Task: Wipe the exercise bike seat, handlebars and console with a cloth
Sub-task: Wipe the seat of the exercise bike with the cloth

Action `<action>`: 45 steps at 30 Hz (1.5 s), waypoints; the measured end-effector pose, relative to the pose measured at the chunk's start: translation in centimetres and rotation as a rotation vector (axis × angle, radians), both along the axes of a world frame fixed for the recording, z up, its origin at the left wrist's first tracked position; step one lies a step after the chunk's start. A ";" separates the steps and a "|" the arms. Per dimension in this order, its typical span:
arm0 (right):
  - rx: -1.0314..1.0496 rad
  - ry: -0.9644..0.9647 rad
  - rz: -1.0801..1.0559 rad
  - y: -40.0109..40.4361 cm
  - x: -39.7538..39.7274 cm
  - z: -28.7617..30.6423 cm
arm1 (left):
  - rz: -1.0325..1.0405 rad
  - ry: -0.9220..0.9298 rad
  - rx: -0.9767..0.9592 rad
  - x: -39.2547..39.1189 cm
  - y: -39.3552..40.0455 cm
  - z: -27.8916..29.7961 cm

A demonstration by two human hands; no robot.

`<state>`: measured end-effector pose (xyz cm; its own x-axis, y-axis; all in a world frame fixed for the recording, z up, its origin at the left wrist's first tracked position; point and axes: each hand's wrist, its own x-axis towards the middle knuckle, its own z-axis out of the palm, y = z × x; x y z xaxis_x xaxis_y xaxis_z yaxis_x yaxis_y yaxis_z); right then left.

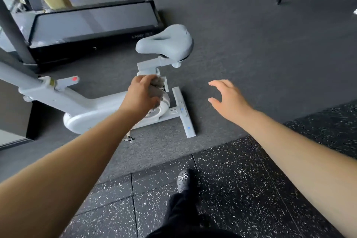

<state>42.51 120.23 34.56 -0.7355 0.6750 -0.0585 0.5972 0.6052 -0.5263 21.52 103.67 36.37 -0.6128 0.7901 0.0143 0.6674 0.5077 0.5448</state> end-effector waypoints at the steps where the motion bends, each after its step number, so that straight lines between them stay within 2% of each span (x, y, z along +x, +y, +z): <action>1: -0.003 0.002 0.005 1.2 -0.6 0.0 | -0.001 0.016 0.010 -0.6 1.3 0.2; 12: -0.014 0.043 0.029 13.6 -8.1 0.8 | 0.092 0.001 0.079 -7.4 13.7 1.8; 17: -0.034 0.043 0.134 19.2 -12.2 0.3 | 0.201 -0.062 0.080 -9.6 17.7 2.0; 21: -0.051 0.030 0.265 24.1 -16.1 0.0 | 0.324 -0.035 0.091 -11.0 20.1 1.2; 26: -0.049 -0.027 0.475 29.6 -20.3 0.1 | 0.486 0.045 0.113 -11.2 22.7 0.4; 33: -0.071 -0.115 0.706 33.0 -26.4 -0.3 | 0.710 0.031 0.169 -12.0 23.9 0.7; 38: -0.120 -0.205 0.783 34.5 -30.8 -0.3 | 0.727 0.043 0.114 -14.4 24.3 -0.2; 45: -0.182 -0.392 0.924 36.0 -36.1 -2.7 | 0.805 0.047 0.191 -15.6 27.3 -0.9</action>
